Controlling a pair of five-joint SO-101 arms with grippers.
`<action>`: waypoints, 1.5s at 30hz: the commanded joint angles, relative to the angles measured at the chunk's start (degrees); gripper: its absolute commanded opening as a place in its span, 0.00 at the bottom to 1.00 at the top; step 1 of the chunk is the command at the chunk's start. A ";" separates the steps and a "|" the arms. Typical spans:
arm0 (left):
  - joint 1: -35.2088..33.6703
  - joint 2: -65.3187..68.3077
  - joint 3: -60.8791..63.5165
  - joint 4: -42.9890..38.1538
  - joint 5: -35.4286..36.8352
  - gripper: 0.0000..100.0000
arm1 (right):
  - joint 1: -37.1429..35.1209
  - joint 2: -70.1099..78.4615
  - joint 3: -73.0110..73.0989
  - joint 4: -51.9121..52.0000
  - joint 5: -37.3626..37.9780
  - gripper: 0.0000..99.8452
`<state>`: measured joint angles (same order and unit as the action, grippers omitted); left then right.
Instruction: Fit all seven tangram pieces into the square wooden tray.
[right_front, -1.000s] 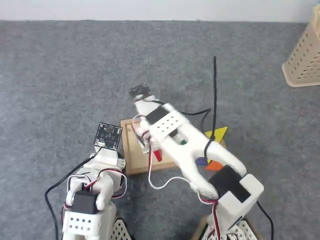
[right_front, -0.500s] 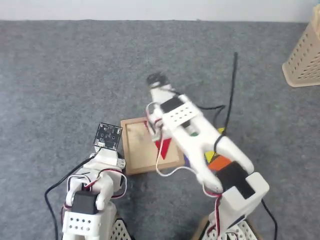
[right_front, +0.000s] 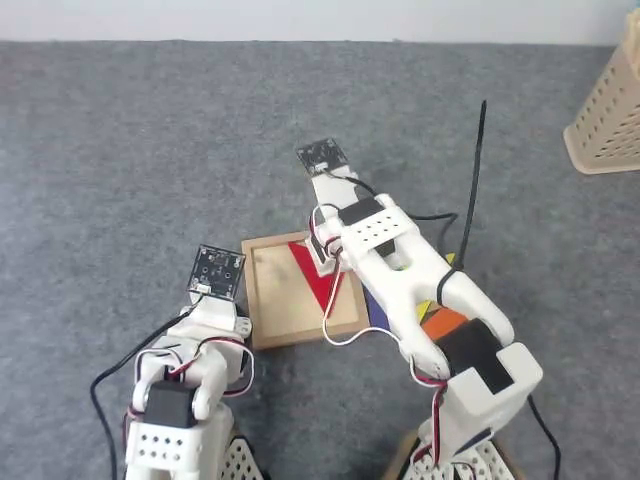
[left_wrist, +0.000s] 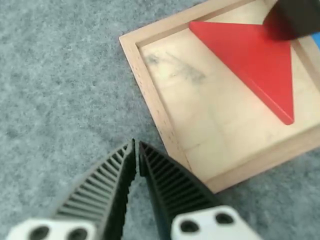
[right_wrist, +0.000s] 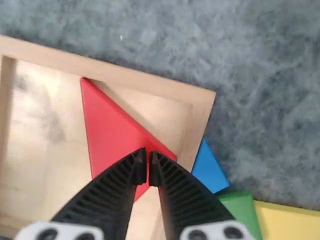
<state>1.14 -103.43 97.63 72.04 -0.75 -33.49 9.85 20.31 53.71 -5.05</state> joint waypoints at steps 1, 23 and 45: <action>-0.18 -1.14 -1.10 0.35 0.35 0.01 | -3.21 -3.12 0.26 1.63 0.97 0.01; -0.18 -1.14 -1.10 0.35 0.35 0.01 | -11.74 -10.68 2.90 0.75 0.88 0.01; -0.18 -1.14 -1.10 0.35 0.35 0.01 | -12.70 -3.21 4.84 -6.11 3.87 0.01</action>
<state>0.97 -103.43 97.63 72.04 -0.75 -43.60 6.77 27.78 46.95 -4.70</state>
